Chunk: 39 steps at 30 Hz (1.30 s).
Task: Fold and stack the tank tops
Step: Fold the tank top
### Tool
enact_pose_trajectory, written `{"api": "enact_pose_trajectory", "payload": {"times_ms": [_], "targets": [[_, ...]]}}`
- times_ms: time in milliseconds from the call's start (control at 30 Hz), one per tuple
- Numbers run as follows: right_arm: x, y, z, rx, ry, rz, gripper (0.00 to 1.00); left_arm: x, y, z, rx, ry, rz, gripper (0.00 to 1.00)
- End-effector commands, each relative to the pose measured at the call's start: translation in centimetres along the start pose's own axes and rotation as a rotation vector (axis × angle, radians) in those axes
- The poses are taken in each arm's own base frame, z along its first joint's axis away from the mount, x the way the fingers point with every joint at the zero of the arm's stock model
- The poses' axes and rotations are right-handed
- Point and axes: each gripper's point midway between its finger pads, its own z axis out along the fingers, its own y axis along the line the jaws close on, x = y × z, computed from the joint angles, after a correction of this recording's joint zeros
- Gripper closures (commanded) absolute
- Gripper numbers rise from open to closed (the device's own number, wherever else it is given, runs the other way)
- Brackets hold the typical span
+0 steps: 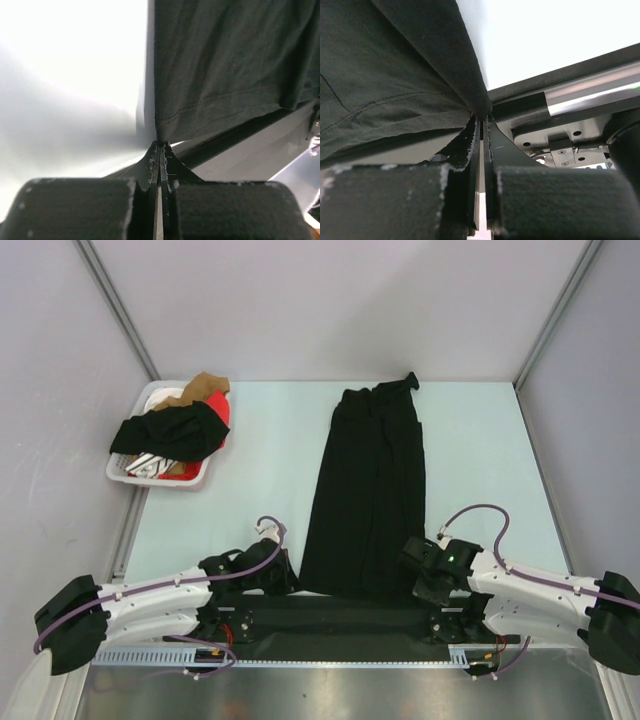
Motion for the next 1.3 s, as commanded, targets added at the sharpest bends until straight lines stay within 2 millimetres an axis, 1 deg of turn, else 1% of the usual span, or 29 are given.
{"api": "enact_pose_trajectory", "payload": {"times_ms": [0, 67, 133, 200, 233, 267, 333, 367, 433, 467, 533, 567, 633, 667, 700, 733, 767, 833, 867, 933, 967, 1000, 1033, 1067, 1100, 1133, 1167, 1200, 1267], "targets": [[-0.5, 0.1, -0.8, 0.01, -0.03, 0.029, 1.0, 2.3, 7.0, -1.3, -0.28, 0.081, 0.069, 1.0], [-0.7, 0.2, -1.1, 0.009, -0.042, 0.026, 1.0, 2.1, 6.2, -1.5, -0.253, 0.078, 0.076, 1.0], [-1.1, 1.0, -1.8, -0.013, -0.055, 0.025, 1.0, 1.9, 5.8, -1.7, -0.238, 0.077, 0.084, 1.0], [-1.5, 1.1, -2.3, -0.011, -0.07, 0.016, 1.0, 1.4, 4.8, -2.0, -0.221, 0.067, 0.093, 1.0], [-1.8, 1.6, -3.0, -0.028, -0.079, 0.017, 1.0, 1.1, 4.5, -2.2, -0.218, 0.063, 0.102, 1.0], [-2.0, 1.6, -3.1, -0.024, -0.089, 0.014, 1.0, 0.6, 3.8, -2.5, -0.213, 0.054, 0.104, 1.0], [-2.4, 2.2, -3.8, -0.043, -0.099, 0.01, 1.0, 0.1, 3.0, -2.6, -0.203, 0.049, 0.122, 1.0], [-2.6, 2.4, -3.9, -0.047, -0.109, 0.003, 1.0, -0.6, 2.0, -2.7, -0.185, 0.04, 0.13, 1.0], [-3.1, 2.9, -4.6, -0.064, -0.127, 0.005, 1.0, -1.3, 1.1, -2.8, -0.172, 0.029, 0.141, 1.0], [-3.4, 2.9, -4.8, -0.055, -0.145, 0.003, 1.0, -2.0, 0.1, -3.1, -0.157, 0.014, 0.143, 1.0], [-3.8, 3.1, -5.2, -0.054, -0.16, 0.0, 1.0, -2.9, -0.4, -3.2, -0.162, 0.002, 0.157, 1.0], [-4.2, 3.4, -5.6, -0.062, -0.175, -0.005, 1.0, -3.7, -1.4, -3.5, -0.144, -0.015, 0.158, 1.0], [-4.8, 3.7, -6.1, -0.062, -0.195, -0.004, 1.0, -4.7, -2.1, -3.6, -0.135, -0.03, 0.163, 1.0], [-5.3, 4.0, -6.6, -0.067, -0.213, -0.009, 1.0, -5.6, -3.2, -3.9, -0.114, -0.046, 0.166, 1.0], [-5.8, 4.0, -6.6, -0.062, -0.219, 0.004, 1.0, -6.4, -3.2, -4.1, -0.117, -0.058, 0.169, 1.0], [-6.3, 4.2, -6.7, -0.065, -0.226, 0.008, 1.0, -7.3, -4.1, -4.4, -0.105, -0.073, 0.17, 1.0], [-6.7, 4.3, -6.8, -0.068, -0.232, -0.01, 1.0, -7.8, -4.3, -4.5, -0.104, -0.082, 0.17, 1.0], [-8.1, 4.4, -7.0, -0.068, -0.248, 0.02, 1.0, -9.2, -4.5, -4.7, -0.105, -0.107, 0.172, 1.0], [-8.6, 4.6, -7.1, -0.074, -0.254, 0.023, 1.0, -10.0, -5.0, -4.8, -0.101, -0.118, 0.169, 1.0], [-10.4, 4.4, -7.4, -0.073, -0.276, 0.042, 1.0, -11.3, -5.2, -4.9, -0.097, -0.137, 0.172, 1.0], [-11.1, 4.7, -7.6, -0.089, -0.283, 0.053, 1.0, -12.0, -6.0, -5.0, -0.079, -0.15, 0.175, 1.0], [-11.7, 4.8, -7.9, -0.101, -0.292, 0.029, 1.0, -12.4, -5.9, -4.7, -0.088, -0.15, 0.178, 1.0], [-12.2, 5.1, -8.0, -0.113, -0.297, 0.032, 1.0, -12.8, -6.2, -4.6, -0.083, -0.153, 0.182, 1.0], [-13.0, 5.4, -8.1, -0.128, -0.307, 0.05, 1.0, -13.5, -7.1, -4.7, -0.064, -0.17, 0.189, 1.0], [-13.5, 5.5, -8.1, -0.121, -0.311, 0.03, 1.0, -13.9, -7.2, -4.3, -0.07, -0.165, 0.194, 1.0], [-14.2, 6.0, -8.4, -0.137, -0.326, 0.033, 1.0, -14.2, -7.5, -4.1, -0.069, -0.168, 0.197, 1.0], [-14.9, 5.9, -8.5, -0.128, -0.331, 0.047, 1.0, -15.1, -8.3, -4.3, -0.057, -0.186, 0.199, 1.0], [-15.4, 5.8, -8.2, -0.107, -0.329, 0.046, 1.0, -15.4, -8.2, -3.8, -0.071, -0.178, 0.202, 1.0], [-16.7, 6.2, -8.3, -0.112, -0.343, 0.044, 1.0, -16.7, -9.2, -3.8, -0.063, -0.199, 0.206, 1.0]]}}
